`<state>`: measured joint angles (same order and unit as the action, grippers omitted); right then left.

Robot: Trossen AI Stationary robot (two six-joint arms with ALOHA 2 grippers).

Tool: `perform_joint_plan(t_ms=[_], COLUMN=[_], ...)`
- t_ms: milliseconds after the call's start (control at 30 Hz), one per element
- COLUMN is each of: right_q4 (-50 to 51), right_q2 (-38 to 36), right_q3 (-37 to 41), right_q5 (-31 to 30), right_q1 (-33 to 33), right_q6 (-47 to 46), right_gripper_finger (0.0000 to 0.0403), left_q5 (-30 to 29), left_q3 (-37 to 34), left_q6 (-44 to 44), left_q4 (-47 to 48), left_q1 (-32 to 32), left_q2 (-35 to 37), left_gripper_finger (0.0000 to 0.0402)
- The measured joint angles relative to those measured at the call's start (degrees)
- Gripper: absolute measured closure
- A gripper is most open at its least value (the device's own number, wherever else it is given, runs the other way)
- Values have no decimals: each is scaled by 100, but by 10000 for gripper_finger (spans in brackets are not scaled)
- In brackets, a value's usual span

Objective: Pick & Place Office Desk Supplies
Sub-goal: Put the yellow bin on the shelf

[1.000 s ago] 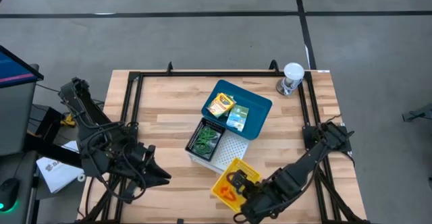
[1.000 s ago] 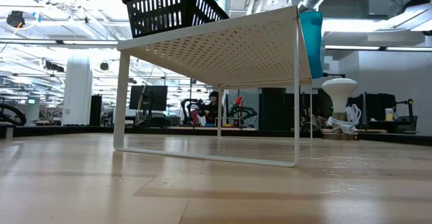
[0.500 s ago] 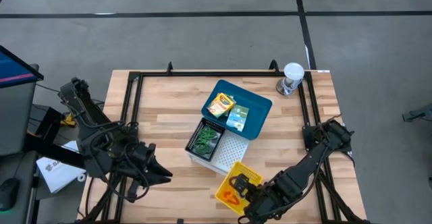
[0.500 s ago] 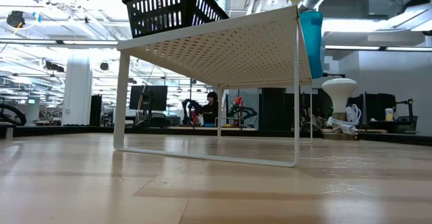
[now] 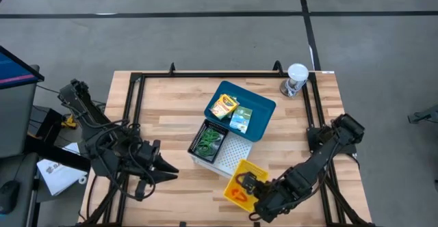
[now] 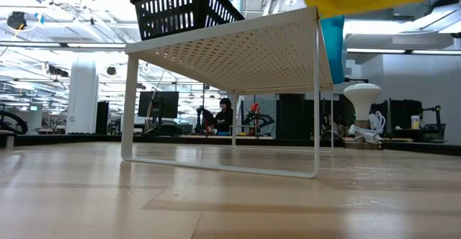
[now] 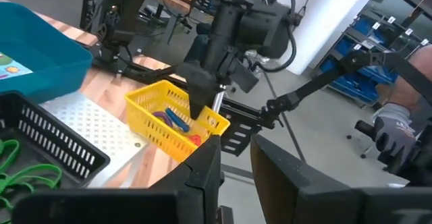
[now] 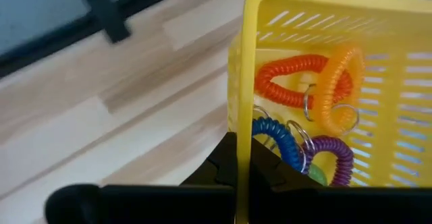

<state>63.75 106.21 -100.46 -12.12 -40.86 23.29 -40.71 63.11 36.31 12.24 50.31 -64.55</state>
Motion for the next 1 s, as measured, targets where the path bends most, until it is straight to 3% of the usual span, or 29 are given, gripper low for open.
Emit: perform_joint_plan(t_ms=[300, 1000], right_q4=[32, -43], right_q2=[-452, -461], right_q3=[536, 540], right_q5=[-20, 163], right_q1=[232, 545], right_q6=[534, 1274], right_gripper_finger=[403, 403], left_q5=[0, 3], left_q3=[0, 0], left_q6=[-10, -149], left_q4=[51, 327], left_q1=[-247, -320], left_q2=[0, 0], left_gripper_finger=[325, 325])
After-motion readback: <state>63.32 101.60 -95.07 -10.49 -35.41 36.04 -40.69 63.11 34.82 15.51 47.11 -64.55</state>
